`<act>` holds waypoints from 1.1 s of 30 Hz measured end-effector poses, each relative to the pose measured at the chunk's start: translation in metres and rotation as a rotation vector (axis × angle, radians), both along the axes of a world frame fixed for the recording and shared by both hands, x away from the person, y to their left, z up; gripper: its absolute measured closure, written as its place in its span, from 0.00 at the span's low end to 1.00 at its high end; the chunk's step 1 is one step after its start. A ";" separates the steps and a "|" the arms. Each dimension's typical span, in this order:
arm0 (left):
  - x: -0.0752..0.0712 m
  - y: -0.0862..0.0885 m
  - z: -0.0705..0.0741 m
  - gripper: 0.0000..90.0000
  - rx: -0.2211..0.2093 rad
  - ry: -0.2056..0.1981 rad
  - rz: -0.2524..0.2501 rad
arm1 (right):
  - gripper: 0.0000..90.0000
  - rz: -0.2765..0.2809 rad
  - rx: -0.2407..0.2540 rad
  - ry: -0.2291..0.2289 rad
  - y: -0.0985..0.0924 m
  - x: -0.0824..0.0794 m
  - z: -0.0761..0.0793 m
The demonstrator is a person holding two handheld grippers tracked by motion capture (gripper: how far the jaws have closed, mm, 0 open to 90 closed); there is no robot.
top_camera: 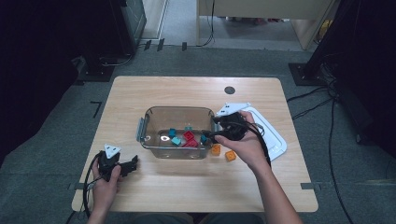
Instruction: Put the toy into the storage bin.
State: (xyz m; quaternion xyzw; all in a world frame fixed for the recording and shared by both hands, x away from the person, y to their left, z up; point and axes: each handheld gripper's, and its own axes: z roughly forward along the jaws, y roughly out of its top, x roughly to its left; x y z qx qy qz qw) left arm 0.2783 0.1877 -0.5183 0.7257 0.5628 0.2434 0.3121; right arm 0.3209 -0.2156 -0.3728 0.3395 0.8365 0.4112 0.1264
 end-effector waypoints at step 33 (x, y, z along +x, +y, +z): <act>0.000 0.000 0.000 0.12 0.000 0.000 0.000 | 0.53 -0.148 0.060 0.082 -0.064 -0.019 -0.072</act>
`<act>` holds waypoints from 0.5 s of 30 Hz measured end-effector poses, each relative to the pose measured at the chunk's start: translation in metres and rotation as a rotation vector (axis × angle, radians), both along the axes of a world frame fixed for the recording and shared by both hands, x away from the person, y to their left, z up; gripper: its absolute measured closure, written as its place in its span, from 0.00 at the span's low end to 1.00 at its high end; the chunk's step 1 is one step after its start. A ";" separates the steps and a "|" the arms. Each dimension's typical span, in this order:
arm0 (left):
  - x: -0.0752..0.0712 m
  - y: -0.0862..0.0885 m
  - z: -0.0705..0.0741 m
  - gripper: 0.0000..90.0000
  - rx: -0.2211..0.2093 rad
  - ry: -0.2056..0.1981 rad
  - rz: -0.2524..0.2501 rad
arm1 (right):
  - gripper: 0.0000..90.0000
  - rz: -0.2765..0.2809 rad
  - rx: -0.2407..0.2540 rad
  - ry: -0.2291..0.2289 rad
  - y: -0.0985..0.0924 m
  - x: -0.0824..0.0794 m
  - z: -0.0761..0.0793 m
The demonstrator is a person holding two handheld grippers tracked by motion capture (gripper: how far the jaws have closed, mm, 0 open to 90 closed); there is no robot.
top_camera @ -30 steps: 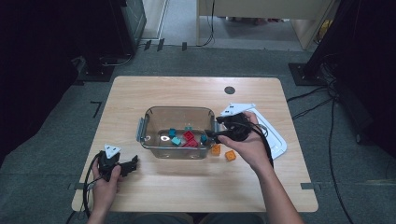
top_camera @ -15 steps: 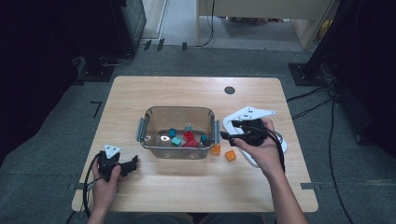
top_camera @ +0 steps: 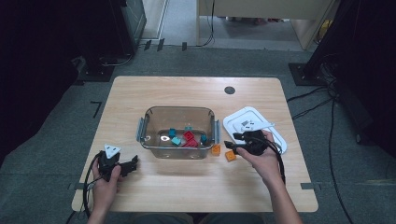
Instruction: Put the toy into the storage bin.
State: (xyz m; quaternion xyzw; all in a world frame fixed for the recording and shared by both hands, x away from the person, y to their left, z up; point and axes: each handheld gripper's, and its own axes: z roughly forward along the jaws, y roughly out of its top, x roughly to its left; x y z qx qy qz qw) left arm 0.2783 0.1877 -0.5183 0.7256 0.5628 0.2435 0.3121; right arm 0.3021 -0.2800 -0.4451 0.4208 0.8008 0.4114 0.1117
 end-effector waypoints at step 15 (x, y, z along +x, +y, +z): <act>-0.001 0.000 0.000 0.12 0.000 0.000 0.005 | 0.75 -0.096 0.095 0.048 0.026 0.022 -0.038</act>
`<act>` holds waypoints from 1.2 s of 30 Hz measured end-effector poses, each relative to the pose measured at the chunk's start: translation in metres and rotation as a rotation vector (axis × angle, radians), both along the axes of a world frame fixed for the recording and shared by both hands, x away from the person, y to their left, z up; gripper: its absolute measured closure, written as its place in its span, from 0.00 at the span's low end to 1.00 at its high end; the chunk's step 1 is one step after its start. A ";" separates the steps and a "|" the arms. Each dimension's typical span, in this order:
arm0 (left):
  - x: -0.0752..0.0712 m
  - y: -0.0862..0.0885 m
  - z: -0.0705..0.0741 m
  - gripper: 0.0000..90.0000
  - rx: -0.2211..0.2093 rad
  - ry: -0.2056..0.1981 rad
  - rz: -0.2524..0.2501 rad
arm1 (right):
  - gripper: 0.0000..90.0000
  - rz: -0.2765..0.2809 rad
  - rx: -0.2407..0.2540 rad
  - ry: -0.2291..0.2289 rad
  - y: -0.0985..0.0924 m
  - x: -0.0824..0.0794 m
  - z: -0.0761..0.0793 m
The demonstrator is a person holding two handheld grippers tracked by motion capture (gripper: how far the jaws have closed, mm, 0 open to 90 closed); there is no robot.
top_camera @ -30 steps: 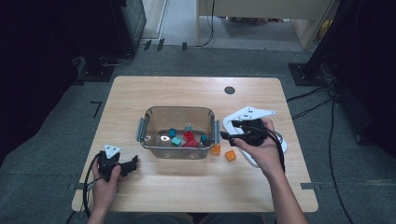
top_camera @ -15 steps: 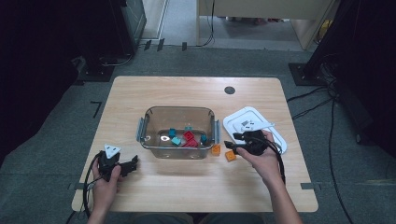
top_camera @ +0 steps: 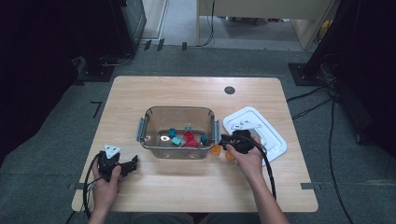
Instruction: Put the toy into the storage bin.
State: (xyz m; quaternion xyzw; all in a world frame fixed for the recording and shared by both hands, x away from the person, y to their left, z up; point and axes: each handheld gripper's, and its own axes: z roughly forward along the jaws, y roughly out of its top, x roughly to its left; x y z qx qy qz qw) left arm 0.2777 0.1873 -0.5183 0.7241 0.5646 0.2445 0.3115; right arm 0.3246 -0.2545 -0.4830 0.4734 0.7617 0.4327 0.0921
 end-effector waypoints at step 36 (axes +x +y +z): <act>0.000 0.000 0.000 0.12 -0.001 0.000 0.002 | 1.00 0.048 -0.057 0.079 -0.014 -0.023 -0.018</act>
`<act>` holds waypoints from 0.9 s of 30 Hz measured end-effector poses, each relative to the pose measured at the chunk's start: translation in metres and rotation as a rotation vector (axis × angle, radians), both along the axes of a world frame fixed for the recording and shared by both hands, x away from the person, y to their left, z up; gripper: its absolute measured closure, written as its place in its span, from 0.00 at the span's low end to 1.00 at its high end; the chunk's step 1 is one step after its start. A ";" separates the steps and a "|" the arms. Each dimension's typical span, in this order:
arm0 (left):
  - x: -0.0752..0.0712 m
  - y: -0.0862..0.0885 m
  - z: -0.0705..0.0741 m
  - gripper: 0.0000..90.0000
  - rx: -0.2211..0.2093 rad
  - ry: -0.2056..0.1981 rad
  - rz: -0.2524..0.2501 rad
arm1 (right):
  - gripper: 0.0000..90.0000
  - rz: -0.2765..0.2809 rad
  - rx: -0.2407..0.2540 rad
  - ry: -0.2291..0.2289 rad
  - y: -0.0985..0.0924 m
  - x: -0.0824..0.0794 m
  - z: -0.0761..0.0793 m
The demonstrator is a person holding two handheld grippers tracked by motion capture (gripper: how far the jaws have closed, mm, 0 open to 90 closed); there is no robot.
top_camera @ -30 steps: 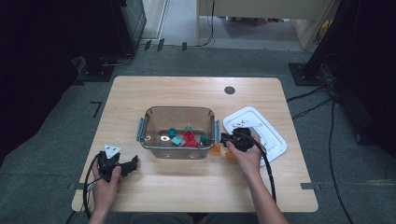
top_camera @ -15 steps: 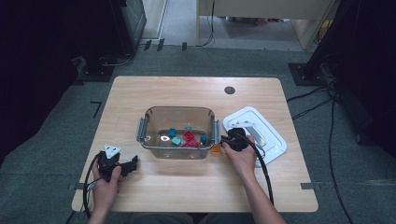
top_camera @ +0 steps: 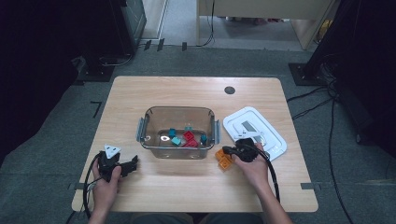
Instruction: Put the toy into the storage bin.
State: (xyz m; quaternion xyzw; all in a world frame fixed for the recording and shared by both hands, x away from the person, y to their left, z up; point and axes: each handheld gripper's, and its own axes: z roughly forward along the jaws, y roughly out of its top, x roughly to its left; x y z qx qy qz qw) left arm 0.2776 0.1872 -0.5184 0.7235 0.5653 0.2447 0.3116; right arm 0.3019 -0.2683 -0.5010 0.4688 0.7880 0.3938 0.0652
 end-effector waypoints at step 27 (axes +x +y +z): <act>0.000 0.000 0.000 0.12 0.000 0.001 -0.002 | 0.65 0.119 -0.098 -0.118 0.023 -0.038 -0.013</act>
